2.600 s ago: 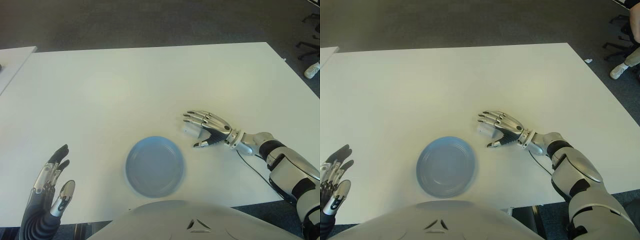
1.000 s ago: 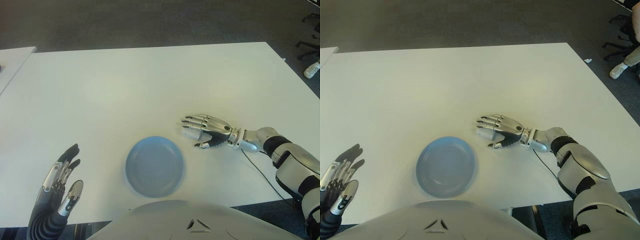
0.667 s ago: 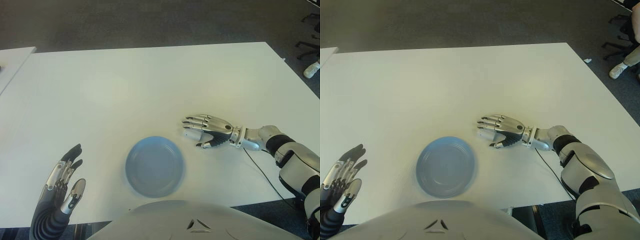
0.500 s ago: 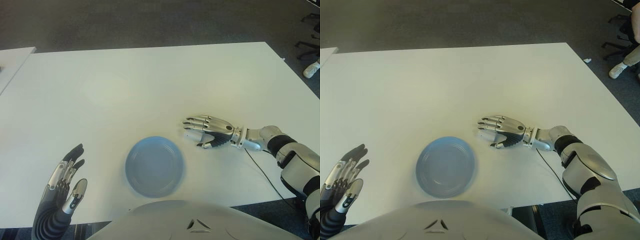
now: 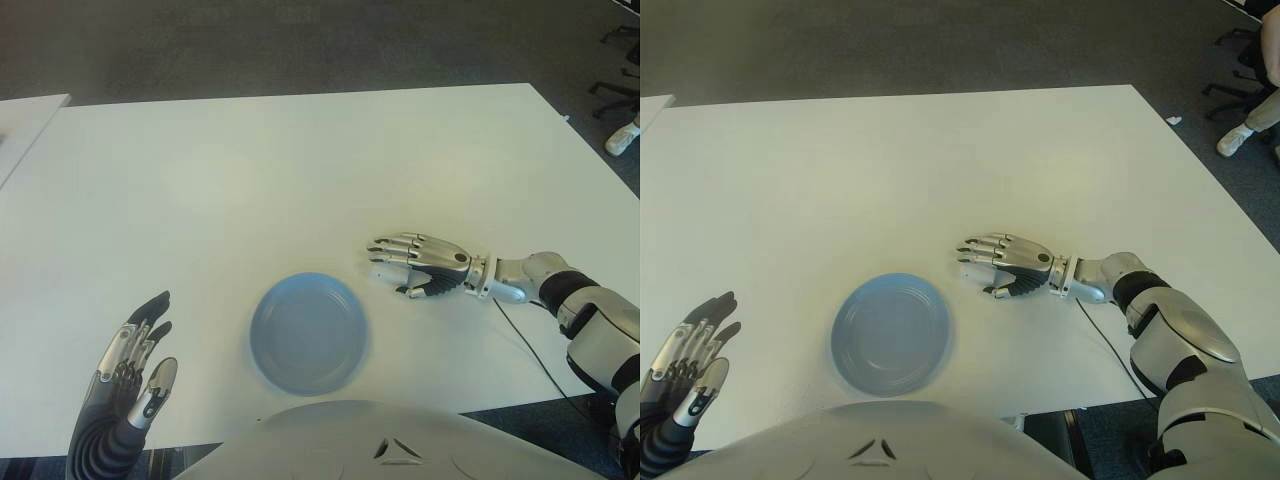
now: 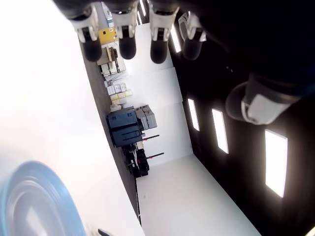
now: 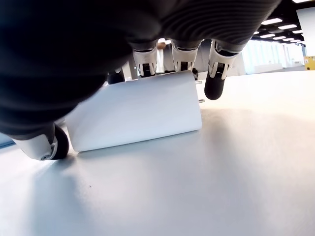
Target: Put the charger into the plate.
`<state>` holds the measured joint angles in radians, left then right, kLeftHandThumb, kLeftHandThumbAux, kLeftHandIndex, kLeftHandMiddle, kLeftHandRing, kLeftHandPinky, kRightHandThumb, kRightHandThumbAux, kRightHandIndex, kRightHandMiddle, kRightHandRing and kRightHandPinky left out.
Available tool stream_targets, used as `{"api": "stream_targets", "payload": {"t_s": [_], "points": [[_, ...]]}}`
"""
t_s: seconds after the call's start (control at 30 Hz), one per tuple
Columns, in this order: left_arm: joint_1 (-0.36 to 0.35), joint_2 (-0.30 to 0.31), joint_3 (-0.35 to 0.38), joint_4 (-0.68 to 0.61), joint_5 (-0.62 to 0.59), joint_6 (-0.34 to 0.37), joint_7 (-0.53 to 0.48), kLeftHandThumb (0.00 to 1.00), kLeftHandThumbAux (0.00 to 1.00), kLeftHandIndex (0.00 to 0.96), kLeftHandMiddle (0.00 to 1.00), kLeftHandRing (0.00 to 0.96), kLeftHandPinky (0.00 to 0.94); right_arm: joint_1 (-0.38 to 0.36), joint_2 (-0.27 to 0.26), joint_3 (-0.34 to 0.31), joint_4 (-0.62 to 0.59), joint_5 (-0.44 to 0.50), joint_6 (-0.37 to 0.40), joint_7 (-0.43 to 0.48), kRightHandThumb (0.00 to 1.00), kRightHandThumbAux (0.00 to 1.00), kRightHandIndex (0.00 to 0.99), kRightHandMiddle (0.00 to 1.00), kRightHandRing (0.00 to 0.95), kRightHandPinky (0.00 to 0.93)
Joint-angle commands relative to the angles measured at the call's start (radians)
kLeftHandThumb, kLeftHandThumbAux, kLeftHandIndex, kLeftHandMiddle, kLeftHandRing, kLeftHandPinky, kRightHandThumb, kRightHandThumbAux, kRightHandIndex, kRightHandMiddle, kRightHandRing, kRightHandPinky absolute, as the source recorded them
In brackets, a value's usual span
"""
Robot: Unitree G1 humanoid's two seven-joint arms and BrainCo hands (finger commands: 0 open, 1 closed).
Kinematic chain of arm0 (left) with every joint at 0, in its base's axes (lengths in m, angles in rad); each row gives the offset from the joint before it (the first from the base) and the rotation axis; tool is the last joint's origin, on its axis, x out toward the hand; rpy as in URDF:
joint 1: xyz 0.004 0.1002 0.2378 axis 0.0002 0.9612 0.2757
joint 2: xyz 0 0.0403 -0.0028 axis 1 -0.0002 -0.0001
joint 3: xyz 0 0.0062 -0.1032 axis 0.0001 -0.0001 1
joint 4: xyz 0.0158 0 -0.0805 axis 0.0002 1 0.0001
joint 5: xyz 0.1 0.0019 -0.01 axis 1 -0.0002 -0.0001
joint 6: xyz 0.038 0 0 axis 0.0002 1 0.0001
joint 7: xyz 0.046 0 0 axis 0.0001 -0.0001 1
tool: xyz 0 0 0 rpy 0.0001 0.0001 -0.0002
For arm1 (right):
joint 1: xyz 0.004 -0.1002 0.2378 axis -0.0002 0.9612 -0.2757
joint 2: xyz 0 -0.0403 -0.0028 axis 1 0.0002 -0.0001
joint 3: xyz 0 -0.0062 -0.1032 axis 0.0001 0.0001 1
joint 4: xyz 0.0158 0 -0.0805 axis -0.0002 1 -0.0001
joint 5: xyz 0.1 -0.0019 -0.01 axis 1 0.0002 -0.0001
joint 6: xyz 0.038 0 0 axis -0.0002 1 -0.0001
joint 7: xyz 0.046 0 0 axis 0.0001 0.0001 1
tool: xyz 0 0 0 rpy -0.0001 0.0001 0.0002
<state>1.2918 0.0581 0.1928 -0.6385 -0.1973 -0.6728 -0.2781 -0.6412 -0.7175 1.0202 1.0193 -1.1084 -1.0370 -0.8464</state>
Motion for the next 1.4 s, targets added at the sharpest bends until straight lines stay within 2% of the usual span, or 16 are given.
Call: {"api": "stream_targets", "payload": {"t_s": [0.03,0.13,0.23,0.37,0.43,0.5,0.57,0.67,0.83,0.9,1.17,1.4], "points": [[0.078,-0.056,-0.013,-0.014,0.008,-0.009,0.029,0.174,0.449,0.119,0.102,0.041,0.004,0.058,-0.025,0.028,0.023,-0.058,0.026,0.093,0.338,0.442,0.024,0.068,0.087,0.156],[0.091,-0.064,-0.036,-0.017,-0.013,-0.028,0.038,0.167,0.442,0.126,0.111,0.042,0.008,0.067,-0.022,0.019,0.024,-0.051,0.031,0.073,0.359,0.441,0.043,0.092,0.114,0.190],[0.106,-0.067,-0.056,-0.023,-0.036,-0.036,0.047,0.155,0.445,0.136,0.127,0.056,0.033,0.075,-0.020,0.011,0.024,-0.049,0.032,0.057,0.389,0.447,0.119,0.171,0.184,0.241],[0.147,-0.077,-0.075,-0.059,-0.060,0.018,0.084,0.149,0.462,0.155,0.144,0.076,0.069,0.086,-0.003,0.013,0.034,-0.065,0.050,-0.006,0.419,0.461,0.236,0.314,0.310,0.343],[0.162,-0.086,-0.079,-0.081,-0.072,0.054,0.111,0.151,0.481,0.174,0.160,0.094,0.084,0.091,-0.004,0.015,0.028,-0.073,0.051,-0.053,0.424,0.474,0.336,0.469,0.453,0.481],[0.162,-0.120,-0.090,-0.095,-0.084,0.067,0.152,0.163,0.491,0.188,0.172,0.105,0.089,0.098,0.002,0.022,0.023,-0.094,0.067,-0.132,0.414,0.486,0.406,0.555,0.536,0.571],[0.161,-0.141,-0.108,-0.102,-0.083,0.064,0.175,0.190,0.502,0.205,0.190,0.120,0.091,0.101,0.006,0.030,0.022,-0.110,0.077,-0.186,0.380,0.511,0.519,0.649,0.629,0.680],[0.157,-0.155,-0.138,-0.100,-0.076,0.046,0.190,0.219,0.511,0.219,0.207,0.133,0.099,0.101,0.010,0.043,0.025,-0.131,0.083,-0.250,0.333,0.536,0.630,0.722,0.702,0.747],[0.115,-0.156,-0.159,-0.052,-0.070,-0.083,0.161,0.244,0.522,0.226,0.211,0.143,0.110,0.108,0.049,0.076,0.049,-0.173,0.133,-0.401,0.267,0.581,0.741,0.808,0.796,0.837],[0.112,-0.151,-0.155,-0.043,-0.049,-0.113,0.160,0.248,0.523,0.224,0.207,0.142,0.112,0.109,0.065,0.092,0.064,-0.193,0.158,-0.473,0.248,0.601,0.766,0.830,0.821,0.859],[0.108,-0.141,-0.141,-0.040,-0.033,-0.123,0.184,0.232,0.536,0.200,0.195,0.147,0.126,0.101,0.105,0.144,0.114,-0.257,0.225,-0.673,0.185,0.686,0.824,0.879,0.872,0.893],[0.065,-0.147,-0.119,-0.003,-0.011,-0.167,0.182,0.210,0.549,0.199,0.186,0.137,0.107,0.089,0.126,0.168,0.150,-0.269,0.252,-0.723,0.144,0.713,0.843,0.894,0.889,0.904]]}}
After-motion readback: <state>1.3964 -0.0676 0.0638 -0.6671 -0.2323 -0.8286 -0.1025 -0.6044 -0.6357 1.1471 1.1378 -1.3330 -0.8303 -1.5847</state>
